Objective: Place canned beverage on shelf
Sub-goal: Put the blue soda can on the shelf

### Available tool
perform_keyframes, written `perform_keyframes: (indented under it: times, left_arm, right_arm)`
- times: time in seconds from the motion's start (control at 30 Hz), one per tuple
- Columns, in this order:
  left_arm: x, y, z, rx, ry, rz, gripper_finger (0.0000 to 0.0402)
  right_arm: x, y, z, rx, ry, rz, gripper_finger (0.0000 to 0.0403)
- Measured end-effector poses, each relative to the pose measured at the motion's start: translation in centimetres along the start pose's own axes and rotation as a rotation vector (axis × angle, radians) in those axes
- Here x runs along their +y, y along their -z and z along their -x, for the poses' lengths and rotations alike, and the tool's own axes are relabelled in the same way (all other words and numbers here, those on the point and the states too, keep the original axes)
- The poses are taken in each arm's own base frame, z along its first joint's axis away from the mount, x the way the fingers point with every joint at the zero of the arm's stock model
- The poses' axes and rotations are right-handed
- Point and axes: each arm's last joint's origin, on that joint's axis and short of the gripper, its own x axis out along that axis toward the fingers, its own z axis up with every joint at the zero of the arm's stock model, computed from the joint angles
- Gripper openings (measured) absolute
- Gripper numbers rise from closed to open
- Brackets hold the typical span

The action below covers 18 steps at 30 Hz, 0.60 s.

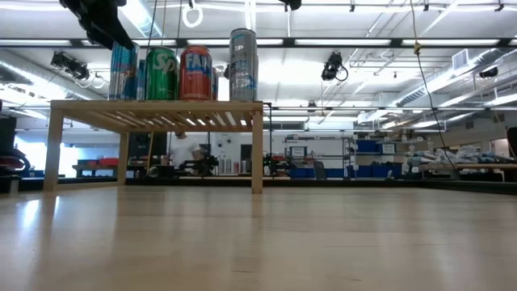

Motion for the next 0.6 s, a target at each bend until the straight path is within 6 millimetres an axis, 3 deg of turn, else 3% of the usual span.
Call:
perform_keyframes:
  times: [0.23, 0.6]
  left_arm:
    - [0.17, 0.05, 0.04, -0.001, -0.008, 0.025, 0.0264]
    - [0.29, -0.23, 0.06, -0.03, -0.022, -0.007, 0.0344]
  right_arm:
    - [0.0, 0.0, 0.0, 0.0, 0.0, 0.0, 0.0355]
    - [0.01, 0.0, 0.0, 0.0, 0.0, 0.0, 0.0355]
